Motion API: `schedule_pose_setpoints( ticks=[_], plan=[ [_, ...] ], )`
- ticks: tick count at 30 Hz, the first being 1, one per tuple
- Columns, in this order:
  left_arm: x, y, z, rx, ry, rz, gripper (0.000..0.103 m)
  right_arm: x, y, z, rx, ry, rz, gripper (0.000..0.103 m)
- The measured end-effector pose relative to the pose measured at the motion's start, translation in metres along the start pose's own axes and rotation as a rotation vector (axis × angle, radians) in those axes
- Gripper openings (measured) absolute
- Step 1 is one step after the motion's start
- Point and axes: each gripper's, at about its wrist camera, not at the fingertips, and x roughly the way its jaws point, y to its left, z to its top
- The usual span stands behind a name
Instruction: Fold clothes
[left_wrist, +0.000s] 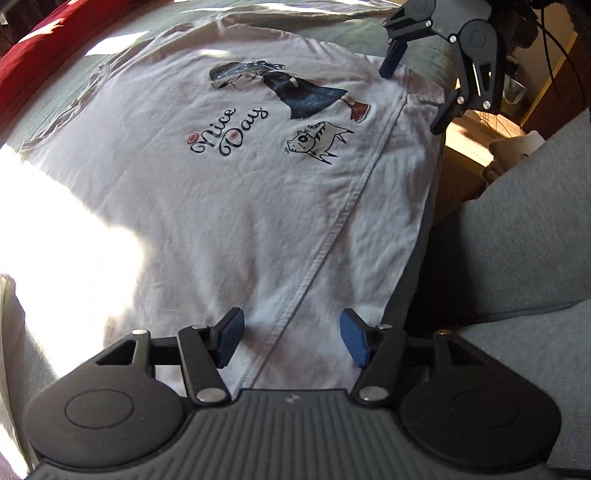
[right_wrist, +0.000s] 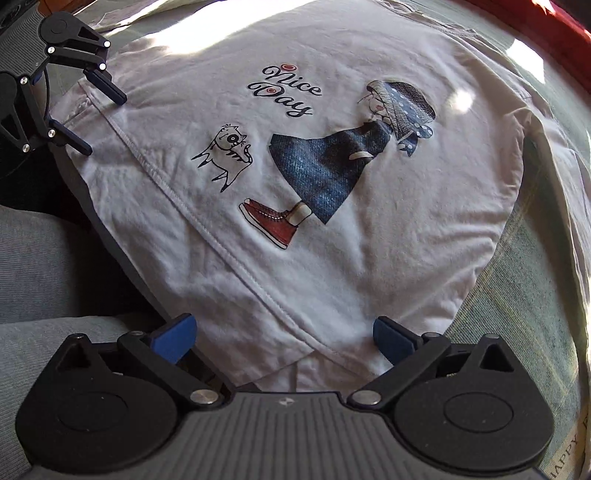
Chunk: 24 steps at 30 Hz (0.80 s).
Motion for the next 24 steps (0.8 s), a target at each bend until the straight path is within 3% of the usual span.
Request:
schedule_pose_setpoints(
  ticks=[5,10,13,16,22,24],
  plan=[
    [0.001,0.056,0.035,-0.171,-0.088,0.124,0.058,-0.012,-0.035,0.041,0.157,-0.141,-0.073,0.103],
    [0.024,0.118,0.062,-0.345,-0.172,0.249,0.058,0.006,-0.068,0.092,0.237,-0.258,-0.113,0.103],
    [0.037,0.145,0.063,-0.423,-0.178,0.297,0.058,0.018,-0.076,0.105,0.267,-0.257,-0.101,0.103],
    [0.046,0.167,0.046,-0.533,-0.120,0.301,0.059,0.029,-0.076,0.105,0.301,-0.236,-0.093,0.103],
    [0.027,0.197,0.002,-0.761,-0.085,0.323,0.062,0.029,-0.062,0.092,0.260,-0.197,-0.127,0.103],
    [0.016,0.201,0.004,-0.804,-0.117,0.320,0.057,0.029,-0.062,0.091,0.281,-0.193,-0.130,0.103]
  ],
)
